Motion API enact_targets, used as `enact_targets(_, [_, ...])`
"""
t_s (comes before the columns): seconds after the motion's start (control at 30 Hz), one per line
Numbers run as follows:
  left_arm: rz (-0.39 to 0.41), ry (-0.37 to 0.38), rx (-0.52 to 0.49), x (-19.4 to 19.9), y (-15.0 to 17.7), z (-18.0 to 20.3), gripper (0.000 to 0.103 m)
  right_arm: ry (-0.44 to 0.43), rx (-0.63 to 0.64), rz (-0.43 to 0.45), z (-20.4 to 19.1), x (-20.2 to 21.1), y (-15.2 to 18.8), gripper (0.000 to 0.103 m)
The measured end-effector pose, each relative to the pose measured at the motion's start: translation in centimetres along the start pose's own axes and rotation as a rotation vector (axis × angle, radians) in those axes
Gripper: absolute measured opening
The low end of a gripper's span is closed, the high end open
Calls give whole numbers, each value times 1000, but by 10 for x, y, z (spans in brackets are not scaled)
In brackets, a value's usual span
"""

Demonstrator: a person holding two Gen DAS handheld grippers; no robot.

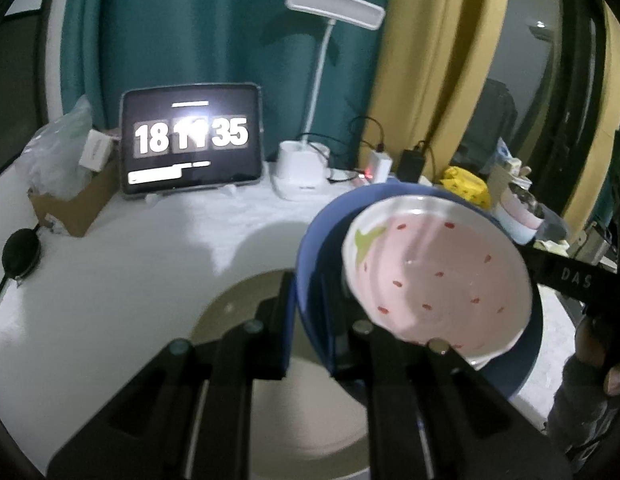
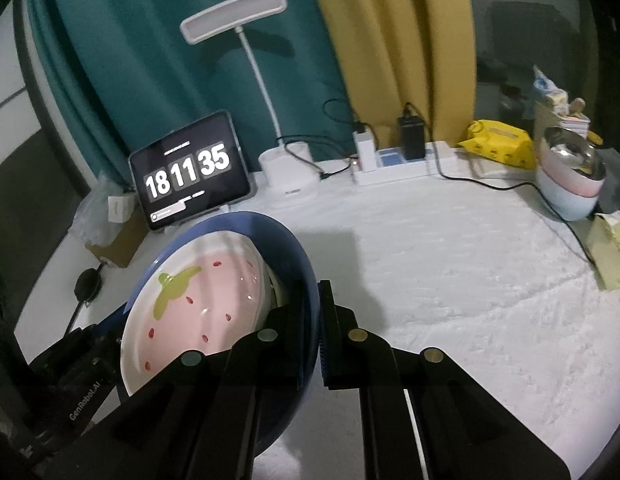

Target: Organize plates and bowls

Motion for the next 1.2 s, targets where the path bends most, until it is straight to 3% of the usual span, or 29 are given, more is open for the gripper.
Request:
enact_targets(0.43, [-44, -45, 34, -13, 14, -37, 11, -20, 19, -75, -32, -43, 8, 9])
enact_targets(0.9, [-52, -65, 18, -19, 17, -45, 12, -15, 7, -145, -29, -69, 21, 9])
enact_targets(1.2, [-43, -83, -22, -17, 19, -43, 16, 13, 54, -115, -28, -70, 24, 11])
Point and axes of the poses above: each gripper's, at about its wrist camera, not at the fingertips, and x roughly against the way its jaws point, z to its right, y to its underside, the point moved 8 cm from there along -x, roughly the way its jaws point, and after that the axes turned 13 degrees about -x, right-handed, at the moved point
